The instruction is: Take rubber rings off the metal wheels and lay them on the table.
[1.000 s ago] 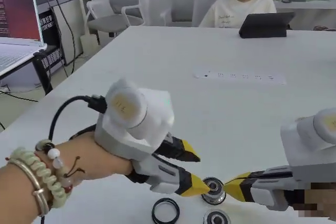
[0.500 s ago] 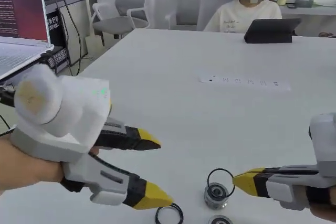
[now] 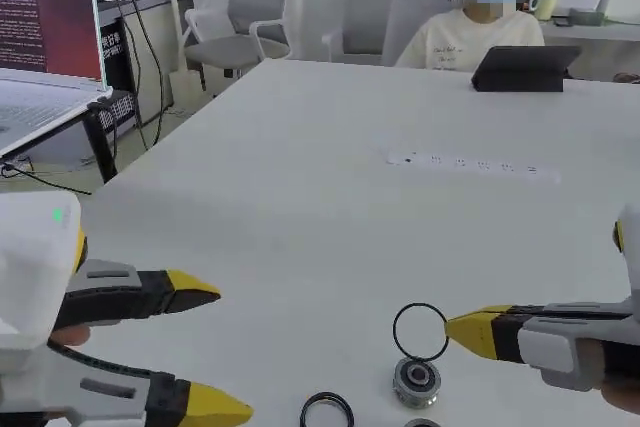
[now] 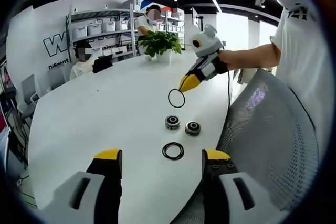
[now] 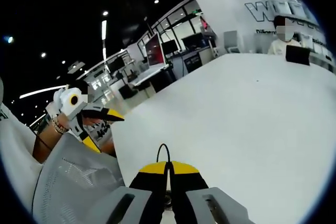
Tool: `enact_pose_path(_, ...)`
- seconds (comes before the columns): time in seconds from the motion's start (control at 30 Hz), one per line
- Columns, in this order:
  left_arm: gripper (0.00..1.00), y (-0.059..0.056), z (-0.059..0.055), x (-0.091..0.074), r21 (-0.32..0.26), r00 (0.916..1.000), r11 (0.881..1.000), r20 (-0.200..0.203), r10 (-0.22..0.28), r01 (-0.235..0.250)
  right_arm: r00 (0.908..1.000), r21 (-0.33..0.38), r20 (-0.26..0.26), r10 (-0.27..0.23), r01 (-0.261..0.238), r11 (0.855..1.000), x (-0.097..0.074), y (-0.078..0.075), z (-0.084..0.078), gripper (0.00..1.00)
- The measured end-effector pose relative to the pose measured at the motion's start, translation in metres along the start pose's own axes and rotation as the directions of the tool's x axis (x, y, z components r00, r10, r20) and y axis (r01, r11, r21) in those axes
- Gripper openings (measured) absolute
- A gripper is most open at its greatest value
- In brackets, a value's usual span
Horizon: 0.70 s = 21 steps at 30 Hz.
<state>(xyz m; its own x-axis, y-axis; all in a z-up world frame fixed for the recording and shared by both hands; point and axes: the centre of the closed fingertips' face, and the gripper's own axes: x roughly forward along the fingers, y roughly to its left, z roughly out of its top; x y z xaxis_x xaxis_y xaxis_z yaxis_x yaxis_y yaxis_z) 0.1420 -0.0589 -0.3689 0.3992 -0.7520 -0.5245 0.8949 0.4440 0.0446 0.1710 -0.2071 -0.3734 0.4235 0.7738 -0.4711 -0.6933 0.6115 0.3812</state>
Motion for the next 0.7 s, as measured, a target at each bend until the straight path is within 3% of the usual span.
enact_pose_path(0.4, 0.64, -0.008, -0.012, -0.002, -0.038, 0.9999, 0.999, -0.006, 0.012, -0.012, 0.9991, -0.040, 0.000, 0.042, -0.042, 0.998, 0.007, 0.021, 0.013, 0.00)
enact_pose_path(0.7, 0.64, -0.014, -0.015, -0.002, -0.056, 0.9999, 0.998, 0.001, 0.013, -0.012, 0.9957, -0.085, -0.064, 0.067, -0.073, 0.994, 0.025, 0.038, 0.005, 0.00)
